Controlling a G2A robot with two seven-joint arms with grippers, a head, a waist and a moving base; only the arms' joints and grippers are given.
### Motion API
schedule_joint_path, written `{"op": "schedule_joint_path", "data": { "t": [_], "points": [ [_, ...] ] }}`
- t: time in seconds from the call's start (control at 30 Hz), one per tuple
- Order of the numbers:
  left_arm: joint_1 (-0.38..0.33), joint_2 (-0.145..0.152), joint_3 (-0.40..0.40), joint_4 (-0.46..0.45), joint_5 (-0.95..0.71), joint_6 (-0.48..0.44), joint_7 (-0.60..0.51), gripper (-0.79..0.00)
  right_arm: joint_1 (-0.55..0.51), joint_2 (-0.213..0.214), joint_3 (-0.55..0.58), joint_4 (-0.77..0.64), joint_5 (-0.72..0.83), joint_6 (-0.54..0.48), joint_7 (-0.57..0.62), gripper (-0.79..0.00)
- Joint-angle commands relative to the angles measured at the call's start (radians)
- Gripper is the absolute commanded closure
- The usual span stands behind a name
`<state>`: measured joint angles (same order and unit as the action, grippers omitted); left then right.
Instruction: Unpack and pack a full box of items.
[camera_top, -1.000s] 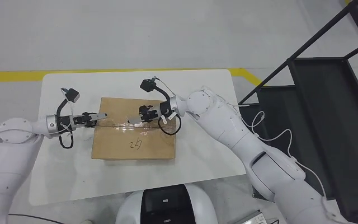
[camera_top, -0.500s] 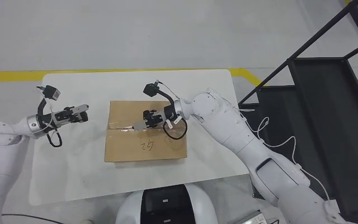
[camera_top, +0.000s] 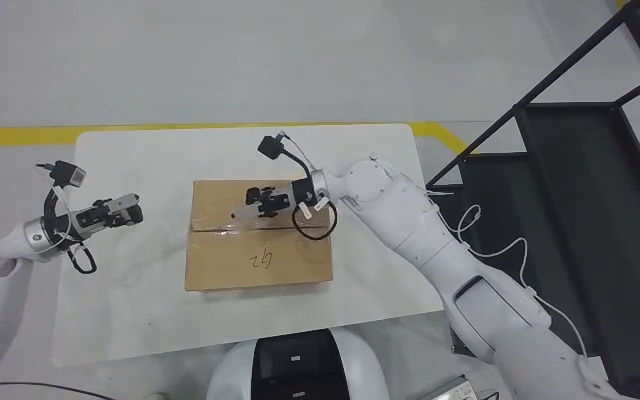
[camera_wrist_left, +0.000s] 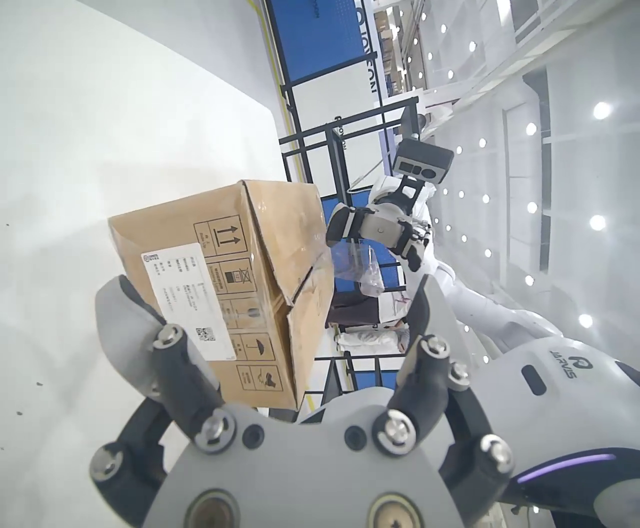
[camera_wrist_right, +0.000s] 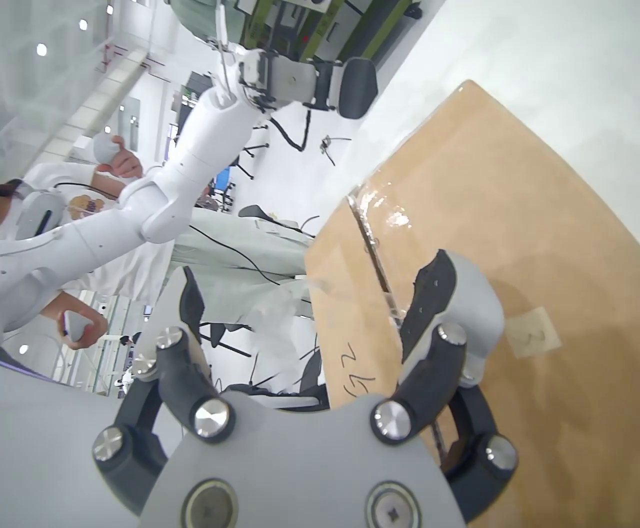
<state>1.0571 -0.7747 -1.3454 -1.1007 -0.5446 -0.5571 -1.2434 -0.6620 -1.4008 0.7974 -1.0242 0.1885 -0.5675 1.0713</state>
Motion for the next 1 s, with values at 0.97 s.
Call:
{"op": "schedule_joint_path", "data": {
  "t": [0.97],
  "points": [
    [0.029, 0.006, -0.029, -0.162, 0.089, 0.014, -0.034, -0.785, 0.032, -0.033, -0.070, 0.052, -0.049, 0.022, -0.043, -0.785]
  ]
}}
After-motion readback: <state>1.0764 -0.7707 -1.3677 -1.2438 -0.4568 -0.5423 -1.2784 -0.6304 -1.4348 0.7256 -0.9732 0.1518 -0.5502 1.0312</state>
